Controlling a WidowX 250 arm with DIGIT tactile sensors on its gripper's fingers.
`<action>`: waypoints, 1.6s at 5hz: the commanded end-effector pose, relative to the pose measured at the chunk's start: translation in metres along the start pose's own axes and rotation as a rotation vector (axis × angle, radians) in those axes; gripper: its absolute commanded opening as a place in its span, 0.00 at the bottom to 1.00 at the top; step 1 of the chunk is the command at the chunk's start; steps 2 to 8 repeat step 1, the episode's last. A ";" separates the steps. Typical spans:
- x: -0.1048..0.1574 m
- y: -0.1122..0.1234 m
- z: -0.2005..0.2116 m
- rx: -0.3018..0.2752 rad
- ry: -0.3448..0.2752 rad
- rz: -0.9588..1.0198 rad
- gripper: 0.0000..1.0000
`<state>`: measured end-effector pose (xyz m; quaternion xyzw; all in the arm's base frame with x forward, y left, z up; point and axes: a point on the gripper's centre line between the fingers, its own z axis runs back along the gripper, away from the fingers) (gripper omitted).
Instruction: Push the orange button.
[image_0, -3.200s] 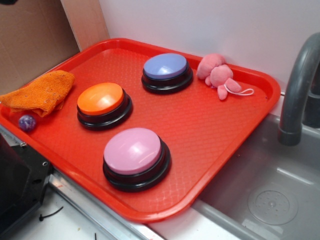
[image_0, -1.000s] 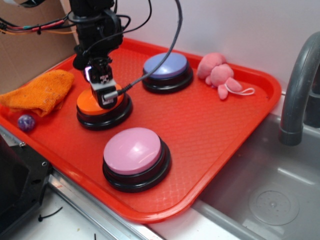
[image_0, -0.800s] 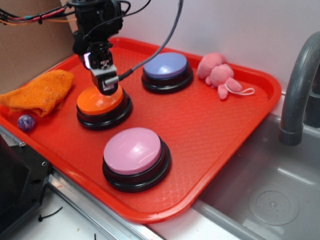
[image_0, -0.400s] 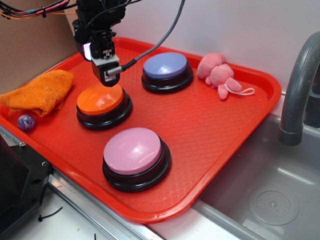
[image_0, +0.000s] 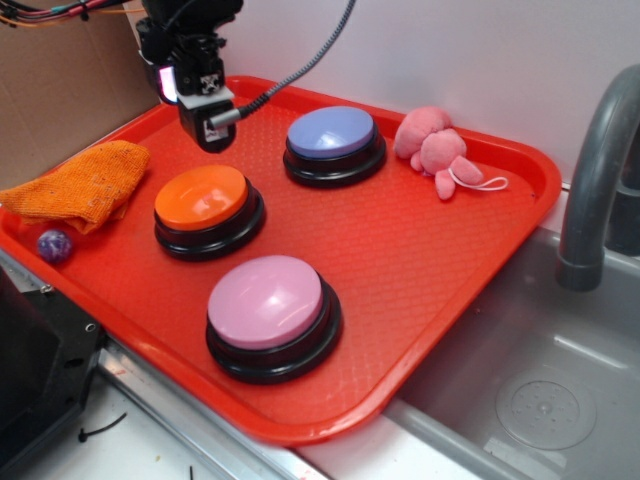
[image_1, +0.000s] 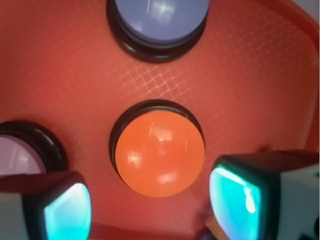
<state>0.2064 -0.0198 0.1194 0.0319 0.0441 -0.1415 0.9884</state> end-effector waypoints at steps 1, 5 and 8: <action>0.002 -0.001 0.032 0.025 -0.079 0.042 1.00; 0.002 -0.001 0.032 0.025 -0.079 0.042 1.00; 0.002 -0.001 0.032 0.025 -0.079 0.042 1.00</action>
